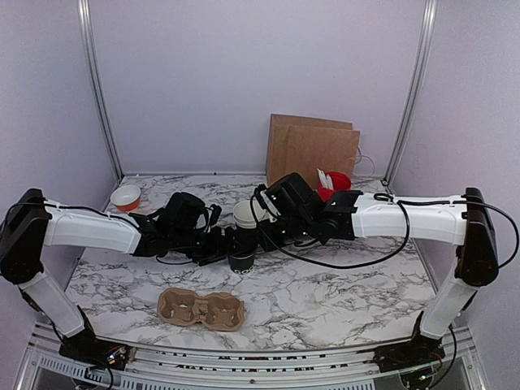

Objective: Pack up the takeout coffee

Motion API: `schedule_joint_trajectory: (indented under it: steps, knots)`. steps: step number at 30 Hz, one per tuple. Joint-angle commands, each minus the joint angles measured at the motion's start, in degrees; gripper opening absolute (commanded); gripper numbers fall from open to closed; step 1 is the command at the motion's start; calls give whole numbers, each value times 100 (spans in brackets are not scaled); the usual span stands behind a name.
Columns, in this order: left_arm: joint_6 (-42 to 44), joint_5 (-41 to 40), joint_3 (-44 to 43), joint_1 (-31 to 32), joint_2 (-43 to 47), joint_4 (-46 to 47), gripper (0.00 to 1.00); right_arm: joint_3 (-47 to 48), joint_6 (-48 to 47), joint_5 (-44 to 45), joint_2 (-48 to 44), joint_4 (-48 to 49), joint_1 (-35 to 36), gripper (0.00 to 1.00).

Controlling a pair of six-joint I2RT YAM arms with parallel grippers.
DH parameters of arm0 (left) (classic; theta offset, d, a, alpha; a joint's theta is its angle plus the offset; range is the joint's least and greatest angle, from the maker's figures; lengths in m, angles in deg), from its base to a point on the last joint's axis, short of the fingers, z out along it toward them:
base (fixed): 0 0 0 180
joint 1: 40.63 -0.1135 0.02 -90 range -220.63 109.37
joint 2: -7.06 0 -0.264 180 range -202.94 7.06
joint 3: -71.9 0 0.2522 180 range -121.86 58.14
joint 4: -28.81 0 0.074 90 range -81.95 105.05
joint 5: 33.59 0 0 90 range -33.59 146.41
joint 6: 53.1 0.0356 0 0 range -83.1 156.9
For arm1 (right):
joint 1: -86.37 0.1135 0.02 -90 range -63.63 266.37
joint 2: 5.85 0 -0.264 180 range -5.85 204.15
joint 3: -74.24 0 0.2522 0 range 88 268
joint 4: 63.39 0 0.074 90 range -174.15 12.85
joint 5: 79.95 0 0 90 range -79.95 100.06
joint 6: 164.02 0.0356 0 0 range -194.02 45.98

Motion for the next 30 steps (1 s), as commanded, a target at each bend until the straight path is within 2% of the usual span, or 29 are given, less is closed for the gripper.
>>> schedule_joint_trajectory:
  steps: [1, 10, 30]
  knots:
    - [-52, -522, -3, 12, 201, 47, 86, -96, 11, 161, -265, 26, -79, 34]
    - [62, -1057, -75, -18, 304, -377, 88, -196, -120, 142, -294, -57, -182, 33]
    - [52, -960, -196, 37, -226, -208, 87, -430, 79, -644, 4, 664, -300, 34]
